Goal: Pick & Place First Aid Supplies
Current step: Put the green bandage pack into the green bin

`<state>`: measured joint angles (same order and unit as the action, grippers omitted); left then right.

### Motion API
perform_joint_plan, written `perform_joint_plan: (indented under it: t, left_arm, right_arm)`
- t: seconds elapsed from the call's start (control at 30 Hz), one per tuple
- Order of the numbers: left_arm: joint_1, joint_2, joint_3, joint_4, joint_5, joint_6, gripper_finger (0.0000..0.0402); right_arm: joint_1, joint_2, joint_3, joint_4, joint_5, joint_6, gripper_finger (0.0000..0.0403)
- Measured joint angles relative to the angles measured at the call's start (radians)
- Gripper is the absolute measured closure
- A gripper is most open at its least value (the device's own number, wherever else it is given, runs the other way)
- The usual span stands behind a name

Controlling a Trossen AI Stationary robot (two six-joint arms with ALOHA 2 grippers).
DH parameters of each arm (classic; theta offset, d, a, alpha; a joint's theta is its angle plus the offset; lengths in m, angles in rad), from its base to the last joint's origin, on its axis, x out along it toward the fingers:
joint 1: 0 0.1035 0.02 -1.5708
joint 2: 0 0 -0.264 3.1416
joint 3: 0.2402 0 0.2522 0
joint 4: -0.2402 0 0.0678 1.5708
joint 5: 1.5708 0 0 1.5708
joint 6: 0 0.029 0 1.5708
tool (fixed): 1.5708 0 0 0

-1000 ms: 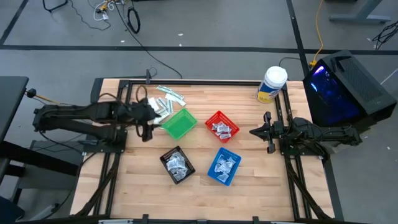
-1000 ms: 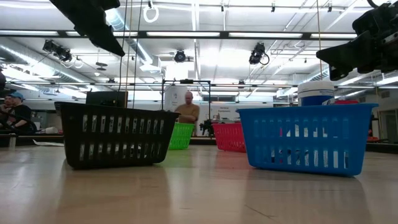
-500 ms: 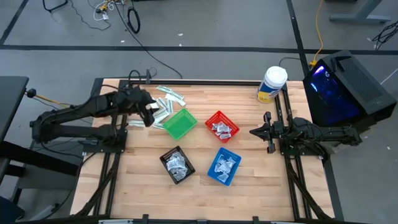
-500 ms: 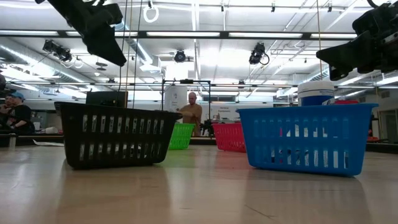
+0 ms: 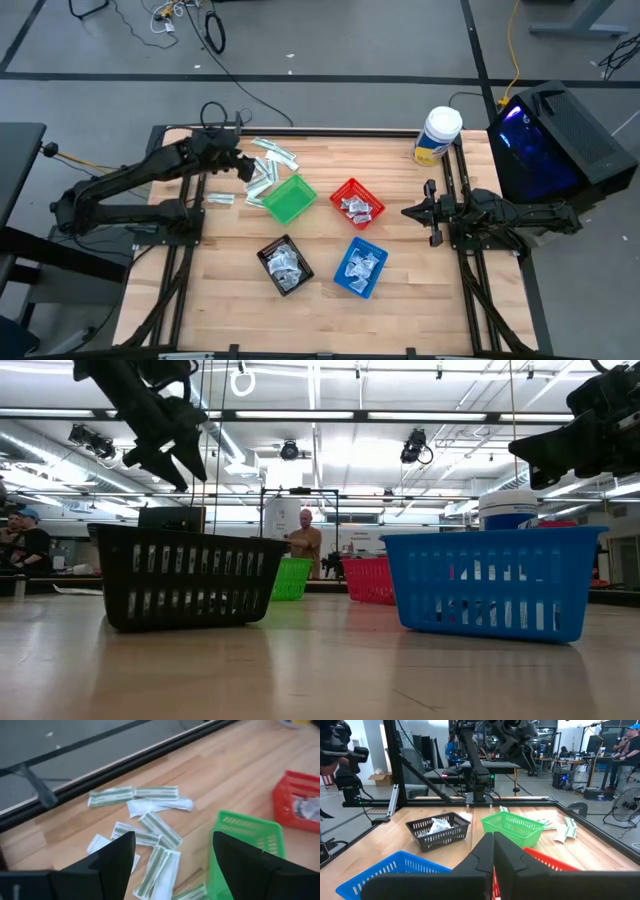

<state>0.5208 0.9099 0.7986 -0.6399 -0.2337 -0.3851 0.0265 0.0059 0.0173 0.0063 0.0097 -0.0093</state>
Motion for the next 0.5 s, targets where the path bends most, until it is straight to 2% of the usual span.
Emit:
perform_joint_plan:
  t: [0.13, 0.37, 0.5]
  left_arm:
    - [0.027, 0.027, 0.0, -0.01, 0.03, 0.03, 0.0125]
    - [0.059, 0.082, 0.0, -0.072, 0.199, 0.191, 0.0124]
    - [0.061, 0.111, 0.002, -0.081, 0.243, 0.258, 0.0124]
  right_arm:
    - [0.0, 0.0, 0.0, 0.0, 0.0, 0.0, 0.039]
    - [0.0, 0.0, 0.0, 0.0, 0.0, 0.0, 0.039]
    - [0.0, 0.0, 0.0, 0.0, 0.0, 0.0, 0.039]
